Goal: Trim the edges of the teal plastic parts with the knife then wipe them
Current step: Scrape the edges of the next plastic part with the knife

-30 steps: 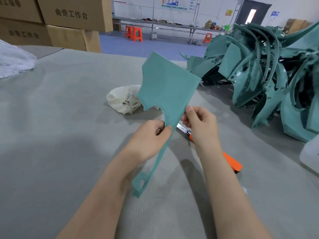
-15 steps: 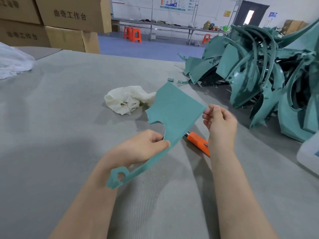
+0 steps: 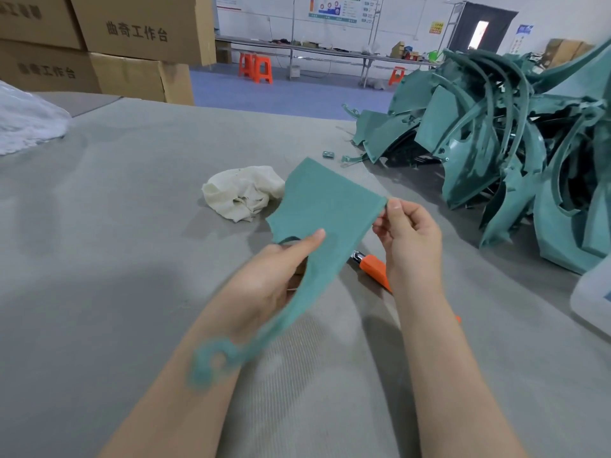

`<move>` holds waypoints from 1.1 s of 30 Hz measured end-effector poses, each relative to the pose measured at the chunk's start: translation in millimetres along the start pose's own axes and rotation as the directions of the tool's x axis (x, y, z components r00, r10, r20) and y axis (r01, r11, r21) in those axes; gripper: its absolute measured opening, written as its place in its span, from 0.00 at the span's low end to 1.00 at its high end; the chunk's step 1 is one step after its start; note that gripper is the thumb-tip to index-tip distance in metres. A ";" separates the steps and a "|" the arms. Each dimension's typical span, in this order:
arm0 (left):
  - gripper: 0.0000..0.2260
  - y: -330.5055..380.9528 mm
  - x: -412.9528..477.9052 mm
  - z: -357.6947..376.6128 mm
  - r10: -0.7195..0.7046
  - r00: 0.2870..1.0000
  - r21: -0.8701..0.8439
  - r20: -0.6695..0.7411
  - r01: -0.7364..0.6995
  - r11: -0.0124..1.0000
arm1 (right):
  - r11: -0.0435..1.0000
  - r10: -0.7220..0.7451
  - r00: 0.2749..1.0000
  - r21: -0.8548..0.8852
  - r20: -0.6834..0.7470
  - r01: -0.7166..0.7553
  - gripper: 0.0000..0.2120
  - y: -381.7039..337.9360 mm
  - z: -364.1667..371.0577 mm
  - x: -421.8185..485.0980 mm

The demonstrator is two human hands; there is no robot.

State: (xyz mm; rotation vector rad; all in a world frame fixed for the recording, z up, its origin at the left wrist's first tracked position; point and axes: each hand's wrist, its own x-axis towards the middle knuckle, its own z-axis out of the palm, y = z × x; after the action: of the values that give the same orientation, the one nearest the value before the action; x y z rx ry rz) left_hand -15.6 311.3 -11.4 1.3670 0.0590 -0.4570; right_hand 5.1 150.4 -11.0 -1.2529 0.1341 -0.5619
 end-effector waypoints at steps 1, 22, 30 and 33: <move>0.11 -0.9 1.8 0.2 0.041 0.998 0.007 -0.040 -0.041 0.999 | 1.000 0.003 1.000 -0.009 0.031 -0.002 0.10 0.0 1.9 -1.6; 0.07 5.2 17.2 -34.6 0.109 0.904 -0.301 -0.414 -0.249 0.920 | 0.668 0.035 0.887 -0.671 0.461 0.322 0.06 -5.2 -3.4 -14.8; 0.09 10.8 11.4 -31.7 0.142 0.960 -0.617 -0.243 -0.266 0.740 | 0.931 0.337 0.815 -0.295 0.472 -0.214 0.18 -14.0 2.4 -23.3; 0.17 10.7 7.8 -27.1 0.174 0.980 -0.677 -0.100 -0.195 0.710 | 0.897 0.442 0.701 -0.258 0.560 -0.359 0.19 -13.7 5.9 -27.8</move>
State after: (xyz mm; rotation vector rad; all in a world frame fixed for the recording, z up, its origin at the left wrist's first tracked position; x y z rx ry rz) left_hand 1.3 336.3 -9.6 0.6276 0.1022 -0.2025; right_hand -20.9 165.9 -2.2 -1.4236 -0.1030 0.2582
